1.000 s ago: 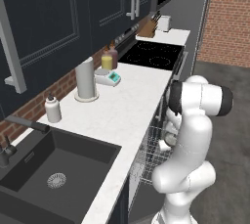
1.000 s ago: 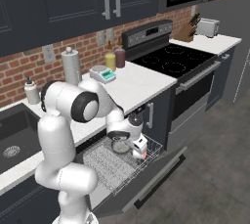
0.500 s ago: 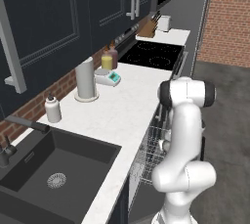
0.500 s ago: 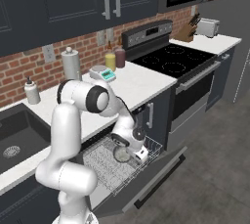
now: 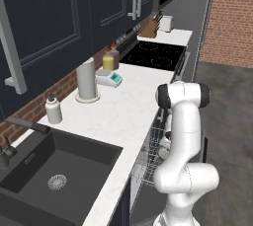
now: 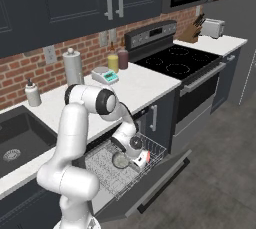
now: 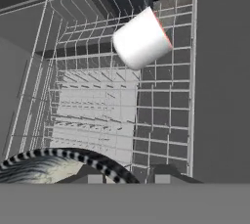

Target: Pick up the cup and bowl from the counter, place them in the dishwasher, and close the dishwasher door.

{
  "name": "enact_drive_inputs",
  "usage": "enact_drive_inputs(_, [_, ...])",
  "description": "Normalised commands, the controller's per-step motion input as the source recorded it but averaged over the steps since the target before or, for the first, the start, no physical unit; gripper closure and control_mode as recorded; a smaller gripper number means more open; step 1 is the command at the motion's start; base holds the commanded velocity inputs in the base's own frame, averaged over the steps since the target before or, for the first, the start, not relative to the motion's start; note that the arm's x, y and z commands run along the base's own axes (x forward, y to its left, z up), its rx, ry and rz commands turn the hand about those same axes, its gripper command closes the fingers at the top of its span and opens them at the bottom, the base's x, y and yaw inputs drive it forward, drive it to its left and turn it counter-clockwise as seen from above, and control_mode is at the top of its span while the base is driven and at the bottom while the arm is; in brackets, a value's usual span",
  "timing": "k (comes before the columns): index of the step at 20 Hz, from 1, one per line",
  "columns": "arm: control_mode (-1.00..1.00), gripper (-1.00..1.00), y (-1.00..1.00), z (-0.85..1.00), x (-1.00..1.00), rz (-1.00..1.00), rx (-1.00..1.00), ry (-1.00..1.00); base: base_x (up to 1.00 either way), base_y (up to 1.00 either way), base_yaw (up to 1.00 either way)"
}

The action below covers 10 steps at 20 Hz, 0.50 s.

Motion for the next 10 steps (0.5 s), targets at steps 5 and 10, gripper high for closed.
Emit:
enact_drive_inputs(5, [-1.00,1.00,0.09,-0.34,0.26,0.00,0.00,0.00,0.00,0.00,0.00])
enact_drive_inputs(10, [-1.00,1.00,0.14,-0.57,0.09,0.00,0.02,0.01,0.00,0.00,0.00])
